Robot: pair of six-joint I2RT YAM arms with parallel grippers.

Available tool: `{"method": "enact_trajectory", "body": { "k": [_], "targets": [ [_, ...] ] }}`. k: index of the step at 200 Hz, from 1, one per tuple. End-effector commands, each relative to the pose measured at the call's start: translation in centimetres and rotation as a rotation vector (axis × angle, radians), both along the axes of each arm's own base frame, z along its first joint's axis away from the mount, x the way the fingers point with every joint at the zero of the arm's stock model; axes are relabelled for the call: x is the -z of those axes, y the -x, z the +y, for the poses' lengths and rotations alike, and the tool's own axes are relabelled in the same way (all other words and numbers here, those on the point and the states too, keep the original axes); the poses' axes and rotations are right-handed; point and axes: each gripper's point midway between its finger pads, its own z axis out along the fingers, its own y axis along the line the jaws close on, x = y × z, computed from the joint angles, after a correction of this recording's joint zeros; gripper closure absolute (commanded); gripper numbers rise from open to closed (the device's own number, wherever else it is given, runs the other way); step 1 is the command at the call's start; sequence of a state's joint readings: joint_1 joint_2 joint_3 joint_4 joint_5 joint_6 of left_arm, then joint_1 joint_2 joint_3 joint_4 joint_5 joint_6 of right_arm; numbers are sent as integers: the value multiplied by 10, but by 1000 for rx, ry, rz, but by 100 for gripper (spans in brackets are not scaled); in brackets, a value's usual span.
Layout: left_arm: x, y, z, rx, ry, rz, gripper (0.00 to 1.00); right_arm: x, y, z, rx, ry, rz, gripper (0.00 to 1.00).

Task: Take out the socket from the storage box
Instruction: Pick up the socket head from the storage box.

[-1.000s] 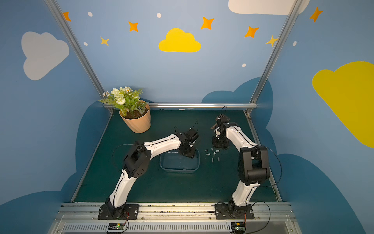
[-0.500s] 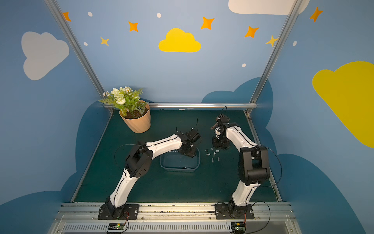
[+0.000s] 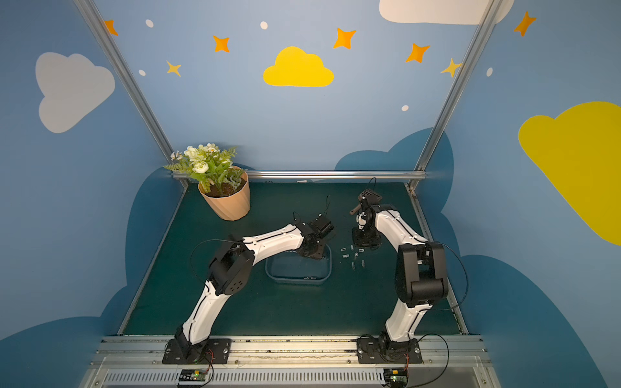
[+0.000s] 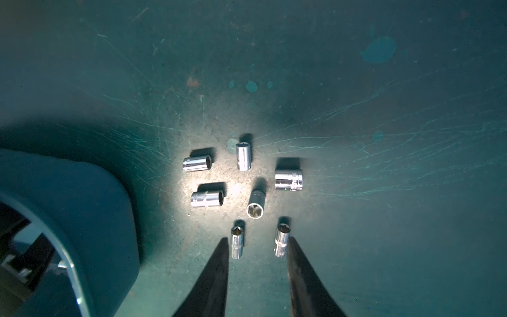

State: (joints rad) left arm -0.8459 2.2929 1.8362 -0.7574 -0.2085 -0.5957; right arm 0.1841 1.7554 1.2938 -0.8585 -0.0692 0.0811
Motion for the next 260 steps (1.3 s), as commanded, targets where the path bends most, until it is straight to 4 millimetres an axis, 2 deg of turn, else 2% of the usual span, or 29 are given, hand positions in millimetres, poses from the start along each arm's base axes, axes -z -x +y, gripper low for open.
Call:
{"method": "enact_trajectory", "body": {
  "k": [1, 25, 90, 125, 152, 169, 198, 228, 260],
  "targets": [
    [22, 6, 24, -61, -90, 30, 55, 0, 3, -2, -1, -3, 1, 64],
    [24, 7, 27, -73, -95, 31, 55, 1, 4, -1, -2, -4, 3, 64],
    [28, 9, 9, -16, -45, 32, 69, 2, 5, -2, -1, -3, 4, 64],
    [32, 12, 11, -14, -53, 40, 76, 2, 6, -1, -4, -4, 4, 64],
    [26, 11, 12, -14, -50, 30, 80, 2, 5, -1, -3, -6, 3, 64],
    [17, 11, 13, -11, -46, 14, 82, 2, 6, -1, -2, -6, 4, 64],
    [-10, 12, 16, 7, -24, -25, 83, -1, 5, -1, -3, -8, 0, 64],
    [-47, 14, 17, 40, 23, -71, 83, -3, 5, 0, -5, -9, -2, 65],
    [-86, 16, 34, 20, 42, -144, 83, -8, 5, 1, -13, 2, -9, 65]
  ]
}}
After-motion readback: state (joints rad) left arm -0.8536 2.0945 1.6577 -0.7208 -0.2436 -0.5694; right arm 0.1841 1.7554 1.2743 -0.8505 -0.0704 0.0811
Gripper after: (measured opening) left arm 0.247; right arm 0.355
